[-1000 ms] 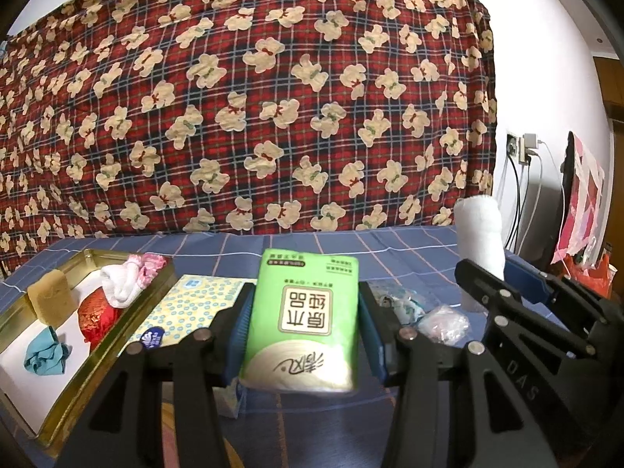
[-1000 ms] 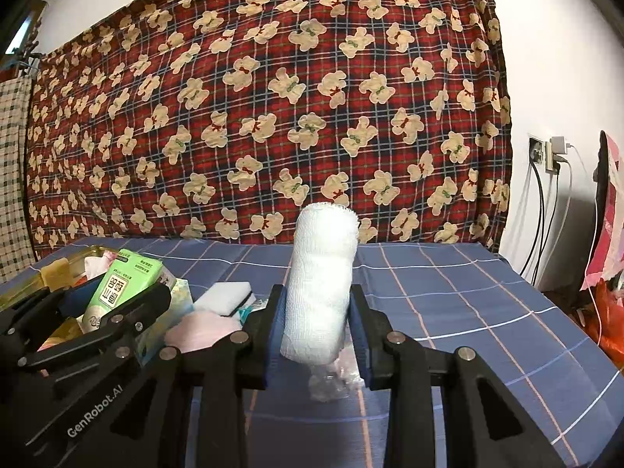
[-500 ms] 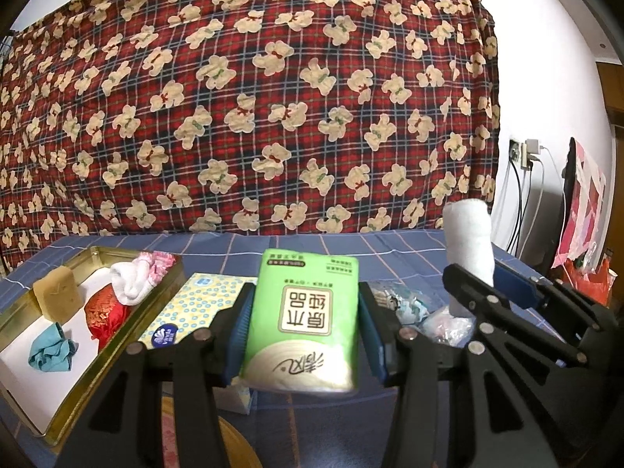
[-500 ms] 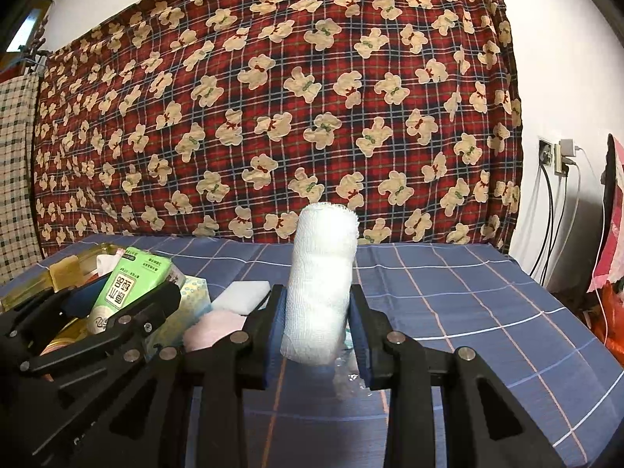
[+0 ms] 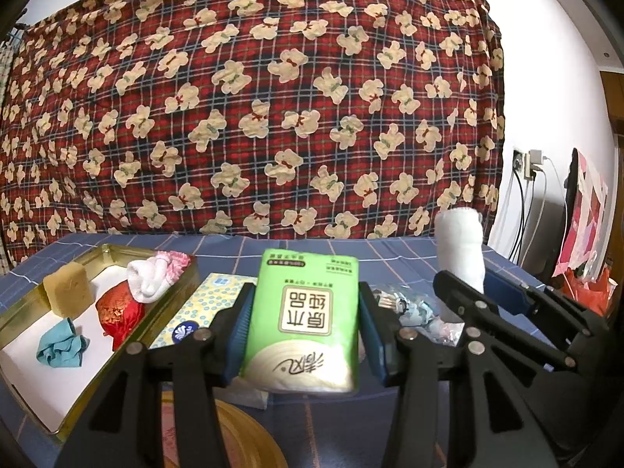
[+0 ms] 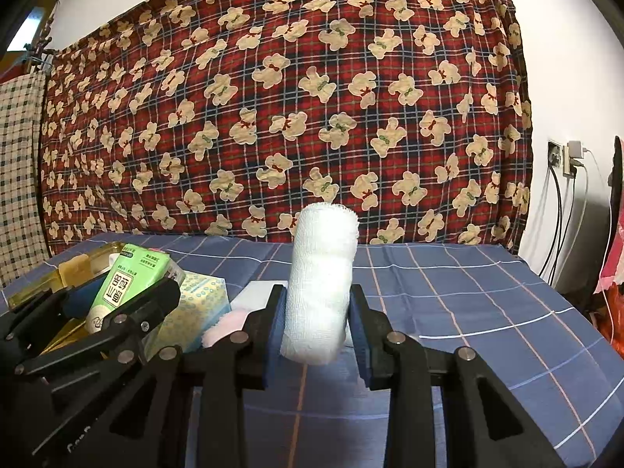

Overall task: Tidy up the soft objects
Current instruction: 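Lift the green tissue pack and white roll and carry both toward the tray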

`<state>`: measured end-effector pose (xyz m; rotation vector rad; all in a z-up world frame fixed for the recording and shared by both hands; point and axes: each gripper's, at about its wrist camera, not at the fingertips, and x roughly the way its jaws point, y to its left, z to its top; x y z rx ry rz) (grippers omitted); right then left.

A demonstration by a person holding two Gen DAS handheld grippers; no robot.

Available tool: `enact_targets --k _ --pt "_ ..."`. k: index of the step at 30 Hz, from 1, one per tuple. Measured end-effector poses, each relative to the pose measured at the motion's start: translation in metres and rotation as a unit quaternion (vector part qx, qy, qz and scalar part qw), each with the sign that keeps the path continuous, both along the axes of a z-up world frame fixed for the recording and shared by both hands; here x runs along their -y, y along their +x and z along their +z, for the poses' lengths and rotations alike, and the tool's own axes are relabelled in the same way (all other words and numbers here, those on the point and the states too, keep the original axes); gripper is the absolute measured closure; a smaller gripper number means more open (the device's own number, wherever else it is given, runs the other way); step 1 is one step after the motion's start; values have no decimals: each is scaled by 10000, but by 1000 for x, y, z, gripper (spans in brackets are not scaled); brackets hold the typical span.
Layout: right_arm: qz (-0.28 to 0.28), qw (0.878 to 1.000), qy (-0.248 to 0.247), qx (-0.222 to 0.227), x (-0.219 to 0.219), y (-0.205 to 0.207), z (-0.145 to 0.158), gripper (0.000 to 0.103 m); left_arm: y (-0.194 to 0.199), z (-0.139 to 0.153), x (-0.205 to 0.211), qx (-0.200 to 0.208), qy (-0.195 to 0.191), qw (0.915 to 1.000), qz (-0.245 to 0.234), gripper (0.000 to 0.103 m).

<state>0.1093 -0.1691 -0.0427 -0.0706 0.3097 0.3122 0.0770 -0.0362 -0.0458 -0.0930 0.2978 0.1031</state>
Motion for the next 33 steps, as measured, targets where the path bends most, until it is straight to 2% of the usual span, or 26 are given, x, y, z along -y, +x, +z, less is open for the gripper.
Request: enact_targets --k 16,33 --pt "124 9999 -19 -1 -12 -5 -1 68 -8 -1 -18 95 -335 9992 172 53" --pt "356 9993 -113 28 -26 -10 -1 69 -15 -4 -37 42 -780 9969 -118 53"
